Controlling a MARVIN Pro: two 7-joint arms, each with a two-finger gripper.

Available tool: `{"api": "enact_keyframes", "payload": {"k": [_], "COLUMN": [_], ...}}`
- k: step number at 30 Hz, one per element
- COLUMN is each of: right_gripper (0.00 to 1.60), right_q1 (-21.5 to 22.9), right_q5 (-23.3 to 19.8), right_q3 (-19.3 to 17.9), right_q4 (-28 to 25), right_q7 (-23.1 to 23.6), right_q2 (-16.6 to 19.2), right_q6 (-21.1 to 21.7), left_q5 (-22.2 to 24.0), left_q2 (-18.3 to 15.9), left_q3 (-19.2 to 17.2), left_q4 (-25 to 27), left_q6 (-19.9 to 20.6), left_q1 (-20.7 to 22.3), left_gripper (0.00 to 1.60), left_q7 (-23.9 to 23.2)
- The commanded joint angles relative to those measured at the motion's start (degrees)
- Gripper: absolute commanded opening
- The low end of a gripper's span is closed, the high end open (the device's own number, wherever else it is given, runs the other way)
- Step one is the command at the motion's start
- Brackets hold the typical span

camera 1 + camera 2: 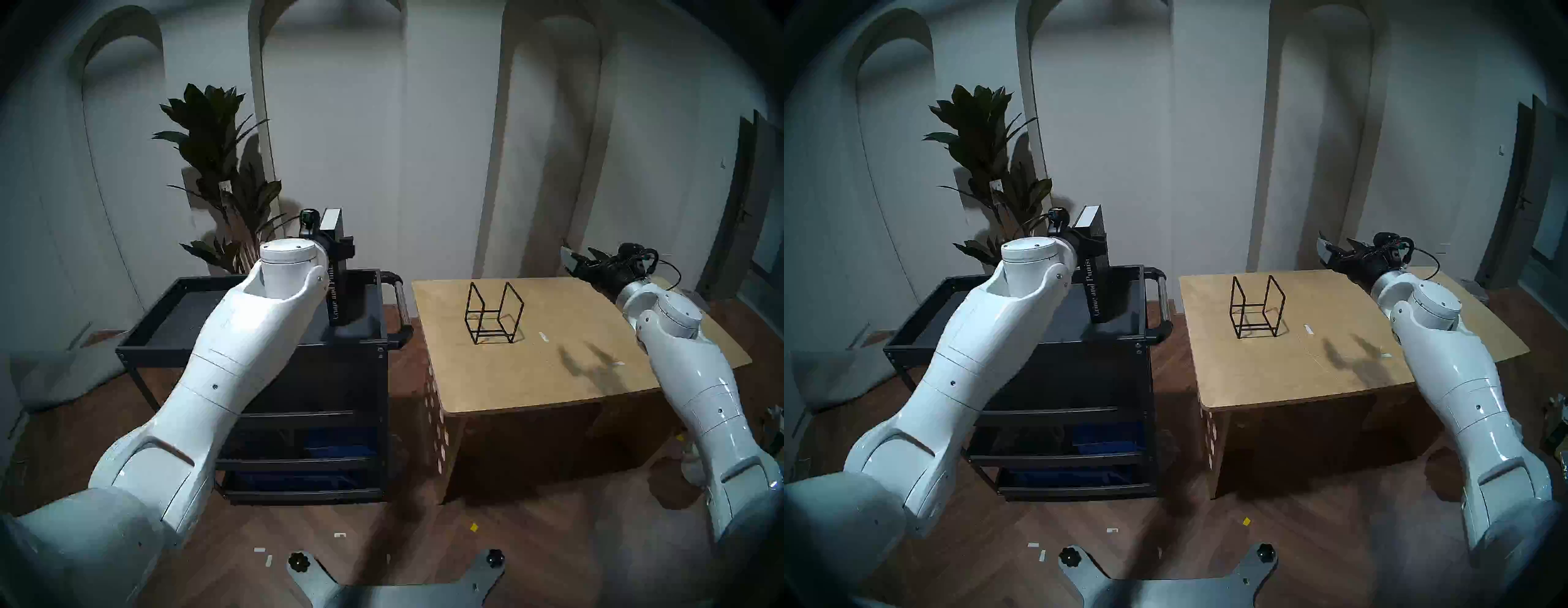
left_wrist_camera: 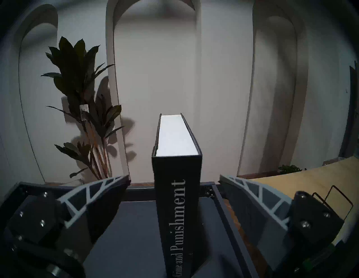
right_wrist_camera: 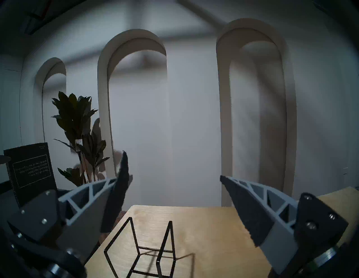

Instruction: Transfer books between table and cart

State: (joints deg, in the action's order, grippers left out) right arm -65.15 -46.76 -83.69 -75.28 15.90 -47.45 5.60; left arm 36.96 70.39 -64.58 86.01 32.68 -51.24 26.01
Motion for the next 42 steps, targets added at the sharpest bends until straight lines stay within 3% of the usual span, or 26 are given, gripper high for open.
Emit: {"api": "enact_keyframes", "payload": {"k": [1, 9, 19, 25, 29, 35, 42], "right_gripper": [1.6, 1.6, 1.6, 1.6, 1.6, 1.6, 1.6], "right_q1": [0.1, -2.1, -6.0, -9.1, -10.4, -7.8, -4.5], "right_q5": [-0.7, -0.6, -1.8, -0.3, 2.1, 8.4, 12.1], "right_q3": [-0.4, 1.4, 2.6, 2.9, 3.8, 8.4, 12.4], "right_q4": [-3.2, -8.4, -15.7, -19.8, -21.4, -20.3, -17.6], "right_q7": [-1.6, -6.6, -17.3, -24.3, -28.6, -35.5, -37.1], "right_q2": [-1.3, -4.8, -9.4, -12.2, -14.2, -16.0, -17.3], "right_q6": [0.2, 0.6, 1.5, 0.2, -1.7, -2.1, -2.4], "left_q5": [-0.8, -3.3, -4.4, -5.0, -5.2, 0.1, 6.2], "left_q2": [-2.7, -6.4, -11.4, -14.5, -15.8, -15.9, -17.5], "left_q3": [-1.2, -2.0, -5.2, -6.7, -7.5, -10.8, -12.7], "left_q4": [6.3, 12.7, 20.6, 24.6, 23.2, 17.6, 11.5], "left_q6": [-2.3, -6.2, -10.3, -15.1, -19.0, -22.2, -24.5], "left_q1": [-2.0, -6.7, -14.3, -19.5, -21.1, -20.0, -18.5], "left_gripper": [1.6, 1.6, 1.6, 1.6, 1.6, 1.6, 1.6], "left_q7": [-0.2, 1.1, 1.8, 0.1, -2.7, -9.3, -17.0]}}
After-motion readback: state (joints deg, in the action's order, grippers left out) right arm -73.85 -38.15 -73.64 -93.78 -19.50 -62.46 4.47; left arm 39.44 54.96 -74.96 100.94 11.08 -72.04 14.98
